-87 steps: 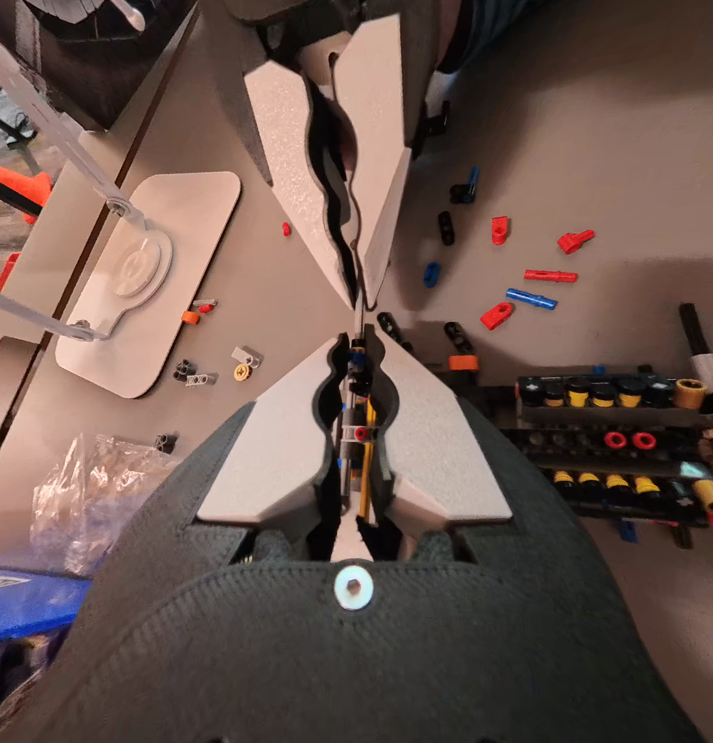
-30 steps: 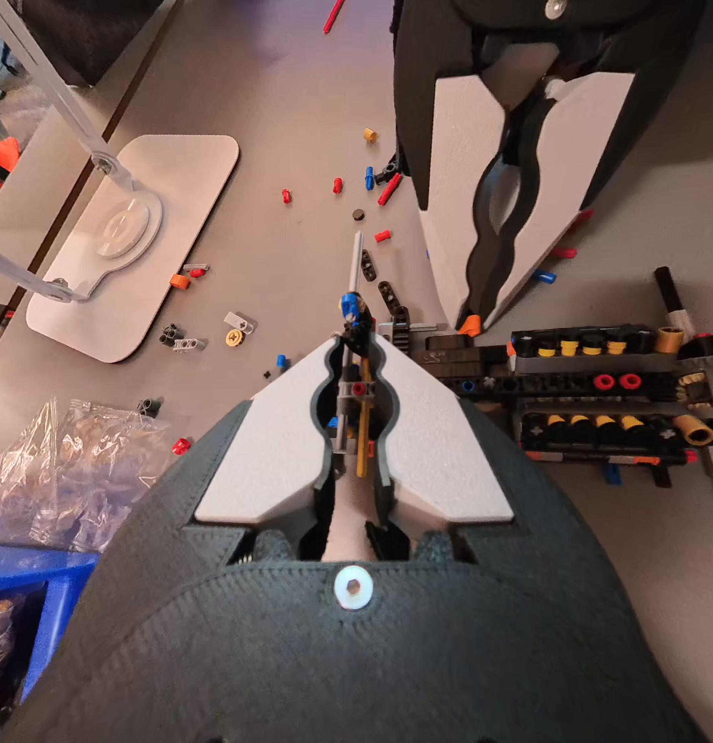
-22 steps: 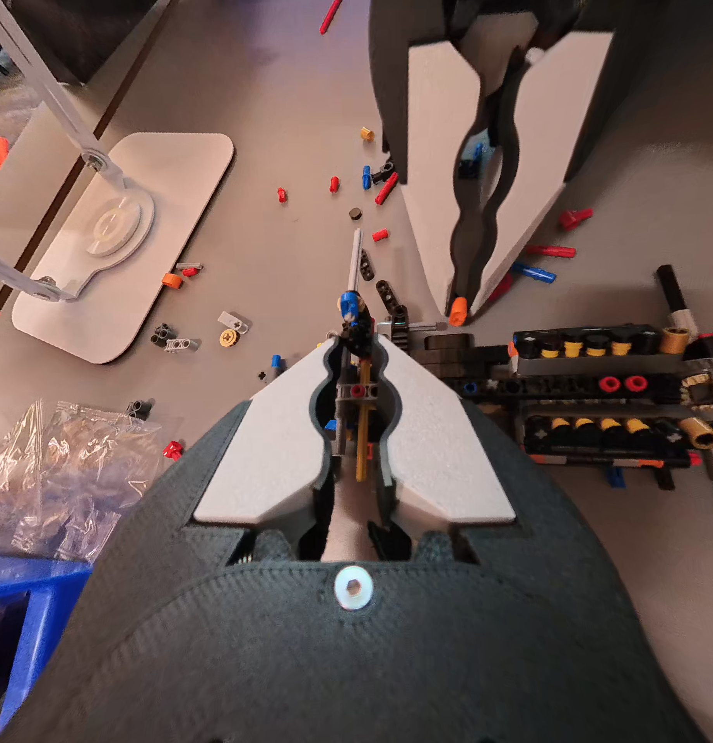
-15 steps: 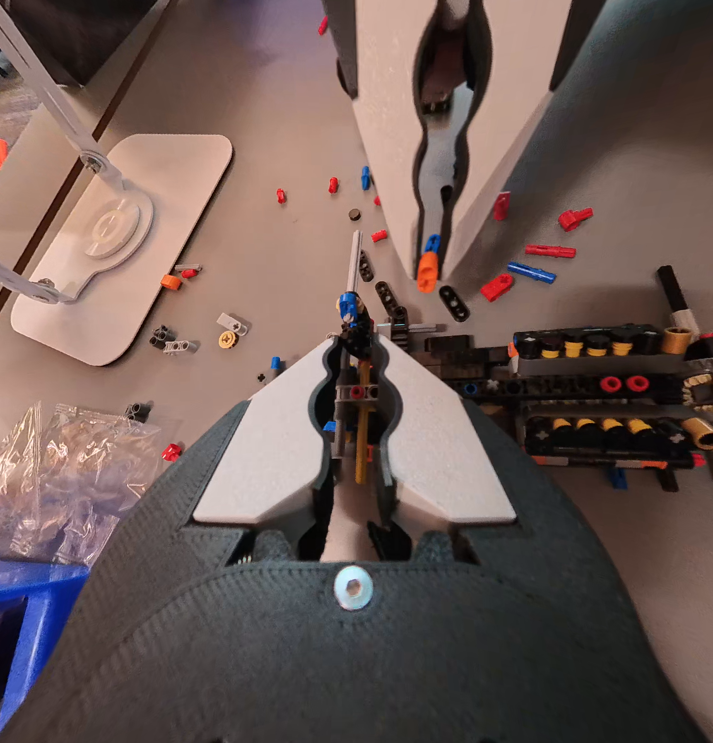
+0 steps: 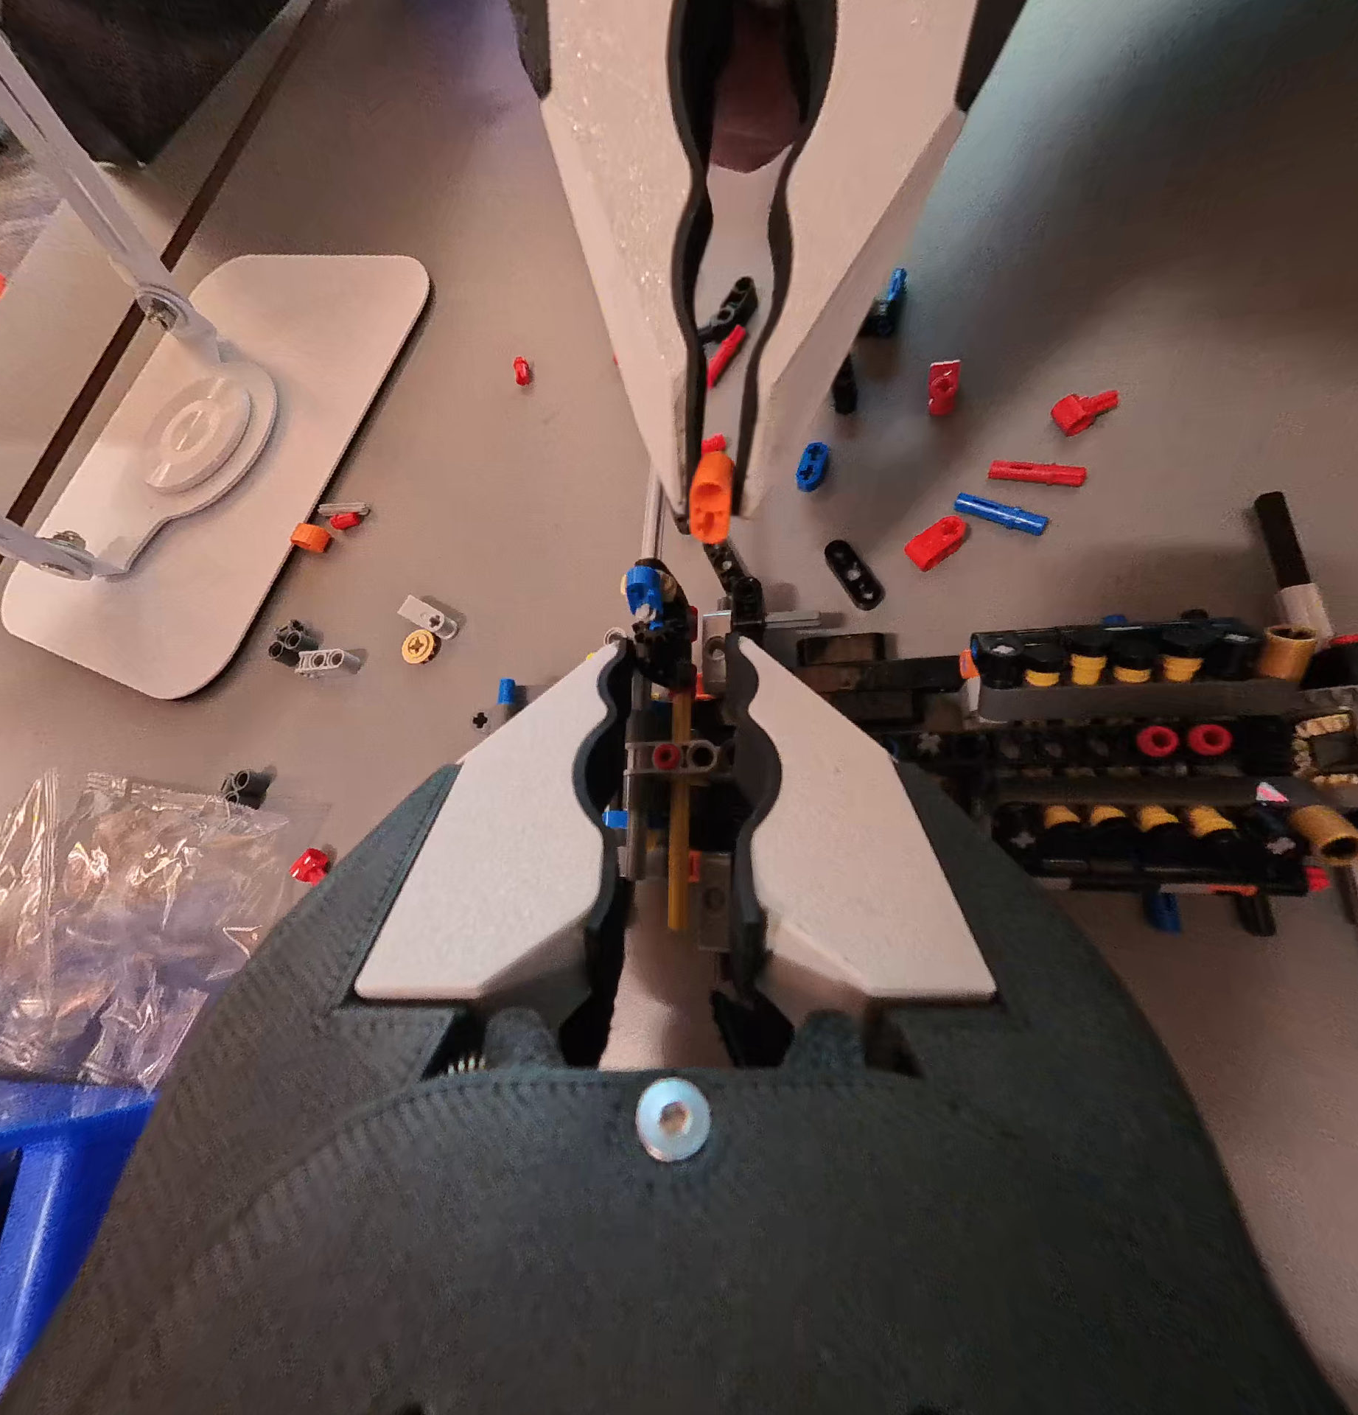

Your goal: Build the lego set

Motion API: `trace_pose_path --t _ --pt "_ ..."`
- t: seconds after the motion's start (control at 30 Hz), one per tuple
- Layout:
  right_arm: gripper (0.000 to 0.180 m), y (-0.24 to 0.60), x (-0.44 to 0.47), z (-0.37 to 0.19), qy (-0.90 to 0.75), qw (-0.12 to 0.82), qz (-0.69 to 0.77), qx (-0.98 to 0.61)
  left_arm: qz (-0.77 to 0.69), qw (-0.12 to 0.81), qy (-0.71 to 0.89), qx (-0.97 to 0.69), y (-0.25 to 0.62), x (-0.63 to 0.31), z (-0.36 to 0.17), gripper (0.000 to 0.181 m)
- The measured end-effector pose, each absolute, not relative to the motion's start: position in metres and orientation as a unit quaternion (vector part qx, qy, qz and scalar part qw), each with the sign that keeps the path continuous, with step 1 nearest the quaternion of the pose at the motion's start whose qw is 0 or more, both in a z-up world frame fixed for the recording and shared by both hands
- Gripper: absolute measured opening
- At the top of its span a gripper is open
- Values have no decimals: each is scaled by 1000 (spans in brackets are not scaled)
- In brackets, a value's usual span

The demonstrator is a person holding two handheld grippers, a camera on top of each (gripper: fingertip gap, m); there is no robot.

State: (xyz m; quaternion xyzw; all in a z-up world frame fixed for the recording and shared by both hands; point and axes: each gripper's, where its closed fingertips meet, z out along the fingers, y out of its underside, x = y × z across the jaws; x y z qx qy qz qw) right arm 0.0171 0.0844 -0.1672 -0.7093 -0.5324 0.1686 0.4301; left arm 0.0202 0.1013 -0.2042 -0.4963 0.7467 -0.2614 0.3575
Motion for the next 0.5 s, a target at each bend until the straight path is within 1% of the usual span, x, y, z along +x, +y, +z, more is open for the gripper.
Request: trace_pose_path --t 0.17,0.5 --pt "4 90 15 -168 -560 440 101 -695 -259 358 745 -500 104 19 -205 20" --pt "4 97 5 -169 -625 468 -82 -619 -271 352 743 -501 104 20 -206 18"
